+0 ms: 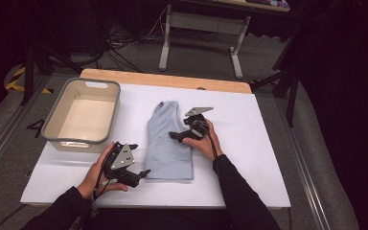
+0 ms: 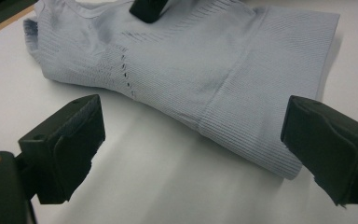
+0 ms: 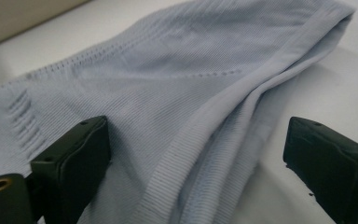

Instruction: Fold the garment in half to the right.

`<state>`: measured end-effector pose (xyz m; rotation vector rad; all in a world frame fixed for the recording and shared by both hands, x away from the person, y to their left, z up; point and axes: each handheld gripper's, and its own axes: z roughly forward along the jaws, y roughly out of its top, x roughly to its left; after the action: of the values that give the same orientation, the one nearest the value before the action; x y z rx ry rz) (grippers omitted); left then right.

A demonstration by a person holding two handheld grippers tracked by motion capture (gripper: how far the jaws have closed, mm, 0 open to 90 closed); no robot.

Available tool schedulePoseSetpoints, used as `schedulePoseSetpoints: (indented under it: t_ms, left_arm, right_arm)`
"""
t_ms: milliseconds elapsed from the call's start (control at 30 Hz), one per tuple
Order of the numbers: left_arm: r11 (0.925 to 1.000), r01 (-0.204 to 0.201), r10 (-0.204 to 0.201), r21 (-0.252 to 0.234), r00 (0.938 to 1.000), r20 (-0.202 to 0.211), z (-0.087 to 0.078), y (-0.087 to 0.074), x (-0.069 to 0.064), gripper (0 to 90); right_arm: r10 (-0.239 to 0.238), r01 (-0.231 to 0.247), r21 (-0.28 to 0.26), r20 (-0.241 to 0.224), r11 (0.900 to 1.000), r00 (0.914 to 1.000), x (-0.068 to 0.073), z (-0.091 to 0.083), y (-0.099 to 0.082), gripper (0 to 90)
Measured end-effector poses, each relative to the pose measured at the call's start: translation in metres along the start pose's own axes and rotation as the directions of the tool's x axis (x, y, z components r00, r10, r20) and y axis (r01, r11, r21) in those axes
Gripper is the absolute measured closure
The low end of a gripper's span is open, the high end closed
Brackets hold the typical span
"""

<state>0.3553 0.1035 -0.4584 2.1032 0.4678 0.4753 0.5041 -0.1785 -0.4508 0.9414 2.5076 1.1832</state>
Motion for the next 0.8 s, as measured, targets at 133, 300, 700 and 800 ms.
schedulePoseSetpoints:
  t_ms: [133, 300, 700, 800]
  left_arm:
    - [1.0, -0.004, 0.004, 0.007, 1.0, 0.003, 0.0008, 0.0, -0.0014, 7.3]
    - [0.9999, -0.006, 0.006, 0.012, 1.0, 0.007, 0.0024, 0.0001, -0.002, 7.3]
    - [0.9997, -0.014, 0.014, 0.018, 0.9998, 0.01, 0.0046, 0.001, -0.0029, 7.3]
    - [0.9998, -0.009, 0.009, 0.015, 0.9999, 0.012, 0.004, 0.0013, -0.0032, 7.3]
  right_arm:
    - [0.01, -0.01, 0.021, 0.002, 0.9997, 1.0, -0.0012, 0.0046, -0.0019, 6.6]
    - [0.038, -0.037, 0.053, -0.028, 0.9979, 0.9989, -0.0042, 0.0085, -0.0029, 6.6]
    - [0.023, -0.014, 0.066, -0.137, 0.9977, 0.9903, 0.002, 0.0046, -0.0023, 45.4]
    - [0.039, -0.028, 0.064, -0.172, 0.9976, 0.9843, 0.0007, 0.0039, -0.0032, 56.5]
